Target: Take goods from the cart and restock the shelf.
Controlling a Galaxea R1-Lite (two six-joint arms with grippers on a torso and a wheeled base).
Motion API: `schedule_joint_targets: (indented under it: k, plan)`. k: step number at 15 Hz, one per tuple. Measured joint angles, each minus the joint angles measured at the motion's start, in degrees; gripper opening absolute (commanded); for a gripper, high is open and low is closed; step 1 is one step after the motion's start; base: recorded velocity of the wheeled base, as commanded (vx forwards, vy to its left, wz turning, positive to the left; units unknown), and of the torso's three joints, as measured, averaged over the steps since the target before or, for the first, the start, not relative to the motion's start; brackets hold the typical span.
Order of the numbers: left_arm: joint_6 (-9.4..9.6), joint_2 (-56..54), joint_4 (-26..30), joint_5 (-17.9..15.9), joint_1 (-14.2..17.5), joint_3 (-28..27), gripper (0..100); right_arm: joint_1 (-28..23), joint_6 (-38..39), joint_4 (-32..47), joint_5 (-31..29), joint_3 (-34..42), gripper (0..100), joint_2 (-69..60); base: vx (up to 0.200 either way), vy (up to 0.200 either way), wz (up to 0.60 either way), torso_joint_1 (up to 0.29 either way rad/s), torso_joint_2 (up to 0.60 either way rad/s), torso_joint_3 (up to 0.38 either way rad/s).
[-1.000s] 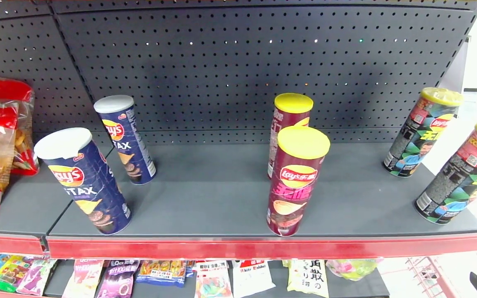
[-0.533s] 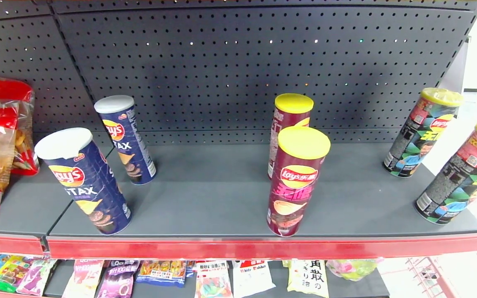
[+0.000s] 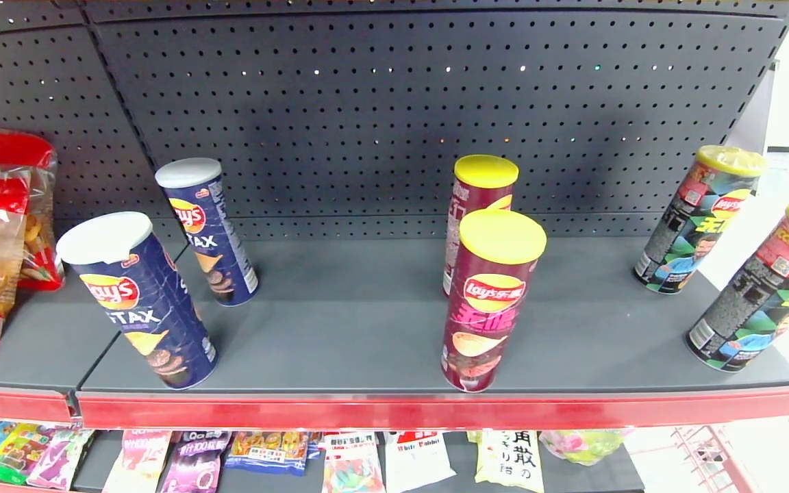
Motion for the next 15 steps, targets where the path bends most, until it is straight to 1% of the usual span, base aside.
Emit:
schedule_joint_targets:
  k: [1,2,3,5,7,15]
  plan:
    - [0.10,-0.11,0.01,0.13,2.79,0.06,100,0.00,-0.18,0.07,0.11,0.00,100,-0.06,0.000,0.000,0.00,0.000,0.00,0.000]
    - [0.12,-0.48,-0.02,0.13,4.68,0.11,100,-0.02,-0.27,0.05,0.16,-0.01,100,-0.09,0.000,0.000,0.00,0.000,0.00,0.000]
    - [0.16,-1.29,-0.10,-0.20,4.97,0.13,100,-0.05,-0.44,0.02,0.18,-0.01,100,-0.12,0.000,0.000,0.00,0.000,0.00,0.000]
    - [-0.09,-3.08,-0.18,-1.37,3.99,0.17,100,-0.02,-1.77,-0.01,1.17,-0.01,100,-0.17,0.000,0.000,0.00,0.000,0.00,0.000]
    - [-0.20,-4.02,-0.21,-1.40,3.80,0.20,100,0.00,-2.10,-0.11,2.17,0.11,100,-0.21,0.000,0.000,0.00,0.000,0.00,0.000]
    - [-0.22,-4.88,-0.22,-1.10,3.83,0.26,100,0.00,-1.93,-0.11,2.02,0.21,100,-0.28,0.000,0.000,0.00,0.000,0.00,0.000]
